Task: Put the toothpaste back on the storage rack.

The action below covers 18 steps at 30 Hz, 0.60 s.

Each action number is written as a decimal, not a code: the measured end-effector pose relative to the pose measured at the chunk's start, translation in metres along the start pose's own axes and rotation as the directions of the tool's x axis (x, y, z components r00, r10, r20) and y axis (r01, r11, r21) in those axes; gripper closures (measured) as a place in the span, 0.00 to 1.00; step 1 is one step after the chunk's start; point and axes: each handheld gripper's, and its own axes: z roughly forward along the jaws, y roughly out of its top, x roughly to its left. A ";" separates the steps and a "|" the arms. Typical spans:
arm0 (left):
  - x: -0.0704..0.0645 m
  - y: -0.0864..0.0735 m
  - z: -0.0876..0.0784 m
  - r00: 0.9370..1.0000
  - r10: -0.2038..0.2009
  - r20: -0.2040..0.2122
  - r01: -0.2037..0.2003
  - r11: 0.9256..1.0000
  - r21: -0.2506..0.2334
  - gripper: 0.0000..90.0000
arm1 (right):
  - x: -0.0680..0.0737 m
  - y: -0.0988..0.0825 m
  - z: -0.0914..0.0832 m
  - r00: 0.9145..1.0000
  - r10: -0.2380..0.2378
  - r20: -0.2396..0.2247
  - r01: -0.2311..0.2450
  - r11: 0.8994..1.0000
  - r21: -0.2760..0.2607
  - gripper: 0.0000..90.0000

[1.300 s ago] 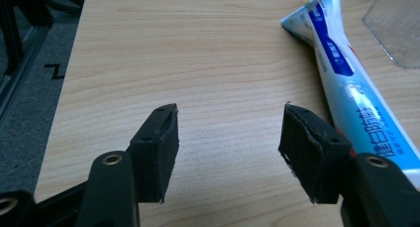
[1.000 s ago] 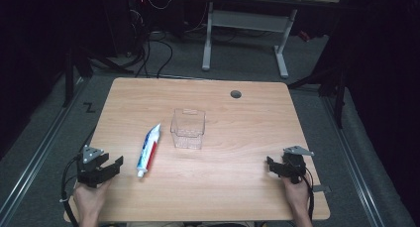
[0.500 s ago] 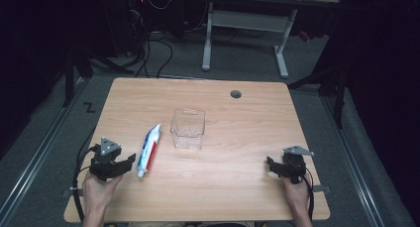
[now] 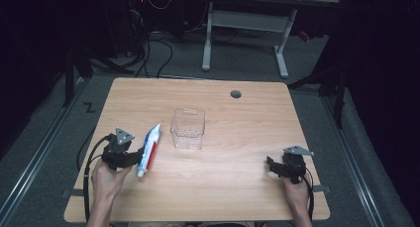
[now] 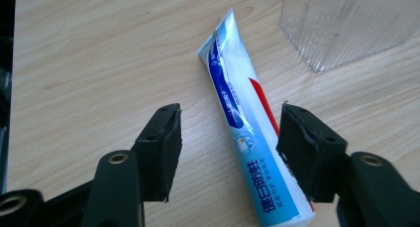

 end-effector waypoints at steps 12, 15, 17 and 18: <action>-0.002 0.024 0.021 1.000 0.011 0.000 -0.011 0.998 0.061 0.41 | 0.001 0.001 0.001 1.000 0.003 0.005 -0.003 1.000 -0.001 0.28; -0.004 0.028 0.026 1.000 0.014 -0.005 -0.014 0.997 0.077 0.39 | 0.001 0.001 0.001 1.000 0.006 0.005 -0.006 1.000 0.000 0.28; -0.004 0.029 0.027 1.000 0.012 -0.005 -0.012 0.997 0.081 0.39 | 0.001 0.001 0.001 1.000 0.005 0.005 -0.005 1.000 -0.001 0.28; -0.004 0.031 0.029 1.000 0.009 -0.005 -0.009 0.996 0.087 0.38 | 0.001 0.001 0.001 1.000 0.005 0.005 -0.005 1.000 0.000 0.28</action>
